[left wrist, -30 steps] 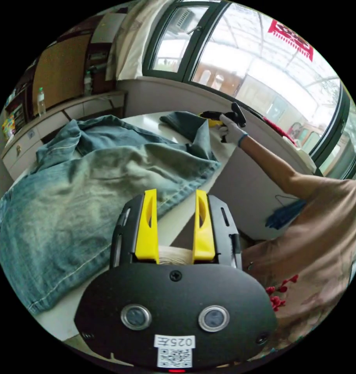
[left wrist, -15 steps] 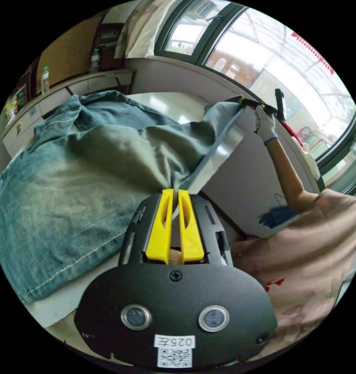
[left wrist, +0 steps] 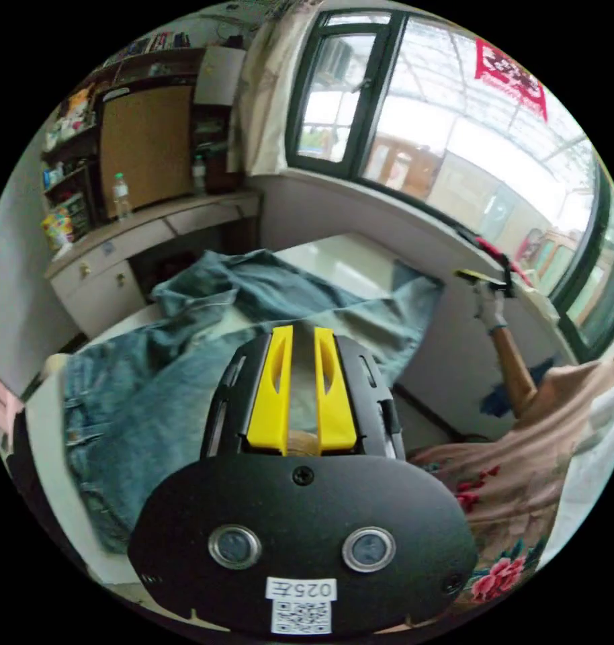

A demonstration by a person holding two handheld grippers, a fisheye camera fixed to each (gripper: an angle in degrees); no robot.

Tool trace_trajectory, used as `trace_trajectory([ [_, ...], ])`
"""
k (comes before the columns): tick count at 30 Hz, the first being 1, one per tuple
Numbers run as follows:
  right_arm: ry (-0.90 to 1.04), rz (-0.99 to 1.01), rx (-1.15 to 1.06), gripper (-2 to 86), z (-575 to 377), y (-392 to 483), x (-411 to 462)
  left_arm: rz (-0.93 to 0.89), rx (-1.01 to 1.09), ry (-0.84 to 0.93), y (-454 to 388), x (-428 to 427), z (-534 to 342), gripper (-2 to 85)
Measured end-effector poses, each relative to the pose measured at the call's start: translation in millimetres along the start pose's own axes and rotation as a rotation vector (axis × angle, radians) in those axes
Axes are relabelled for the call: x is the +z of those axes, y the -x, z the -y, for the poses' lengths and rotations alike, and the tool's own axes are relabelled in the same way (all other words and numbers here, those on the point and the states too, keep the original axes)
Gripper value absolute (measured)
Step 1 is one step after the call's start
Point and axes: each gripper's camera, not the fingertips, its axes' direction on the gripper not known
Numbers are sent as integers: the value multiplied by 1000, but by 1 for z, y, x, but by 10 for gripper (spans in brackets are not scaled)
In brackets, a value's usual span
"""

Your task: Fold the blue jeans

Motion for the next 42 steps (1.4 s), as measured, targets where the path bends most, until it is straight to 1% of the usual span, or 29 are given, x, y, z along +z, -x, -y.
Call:
trace_trajectory([
  [1, -76, 5, -5, 36, 5, 11, -17, 93, 0, 52, 14, 8, 3, 13],
  [2, -90, 48, -59, 33, 15, 28, -24, 157, 4, 108, 25, 19, 3, 8],
  [3, -79, 88, -82, 32, 21, 36, -24, 180, -1, 140, 30, 25, 2, 8],
  [4, -53, 204, -127, 51, 34, 53, -18, 198, 6, 190, 35, 37, -2, 6],
  [5, 12, 293, -179, 71, 48, 70, -1, 197, 17, 204, 36, 44, -9, 6],
  [6, 62, 306, -211, 81, 55, 80, 13, 195, -1, 202, 38, 46, -13, 5],
  [8, 325, 247, -336, 113, 73, 116, 83, 132, -33, 224, 41, 49, -28, 5],
  [9, 383, 229, -355, 115, 75, 122, 100, 136, -47, 218, 43, 47, -32, 5],
  [11, 579, 226, -395, 117, 76, 138, 150, 209, -95, 247, 58, 38, -48, 6],
  [12, 549, 266, -353, 115, 81, 136, 151, 234, -114, 259, 64, 36, -52, 6],
  [13, 566, 329, -284, 74, 86, 132, 158, 274, -148, 287, 77, 32, -60, 7],
  [14, 552, 328, -269, 46, 87, 131, 162, 275, -181, 318, 90, 29, -69, 5],
  [16, 531, 340, -283, 25, 89, 132, 166, 236, -253, 352, 109, 29, -84, 2],
  [17, 516, 335, -263, 18, 92, 131, 170, 205, -297, 288, 115, 21, -93, -3],
  [21, 399, 253, -176, 5, 106, 123, 176, 195, -377, 257, 103, 7, -112, -14],
  [23, 247, 252, -45, 5, 114, 107, 161, 229, -377, 230, 75, 2, -122, -15],
  [25, 279, 238, -37, 10, 118, 107, 172, 255, -376, 193, 59, 0, -128, -15],
  [27, 399, 208, -99, 21, 118, 119, 199, 267, -357, 201, 52, -2, -126, -15],
  [28, 415, 194, -128, 33, 119, 126, 205, 261, -340, 232, 52, -7, -122, -13],
  [30, 390, 163, -117, 44, 123, 136, 193, 261, -288, 222, 51, -29, -115, -8],
  [31, 325, 191, -148, 58, 122, 148, 174, 289, -265, 167, 55, -54, -111, -6],
  [33, 239, 304, -198, 82, 115, 173, 141, 366, -259, 91, 69, -92, -103, -8],
  [34, 200, 422, -250, 95, 108, 195, 120, 404, -265, 45, 86, -112, -95, -11],
  [35, 194, 541, -306, 103, 100, 219, 105, 412, -282, 46, 108, -120, -86, -13],
  [36, 198, 600, -341, 104, 96, 232, 100, 406, -294, 59, 121, -120, -80, -14],
  [38, 279, 771, -425, 108, 82, 283, 97, 405, -335, 112, 170, -101, -59, -14],
  [39, 315, 805, -457, 109, 78, 297, 100, 417, -352, 139, 183, -91, -55, -13],
  [41, 450, 775, -559, 117, 61, 350, 122, 505, -395, 291, 224, -45, -45, -12],
  [42, 491, 761, -576, 116, 56, 361, 130, 516, -408, 317, 233, -36, -45, -11],
])
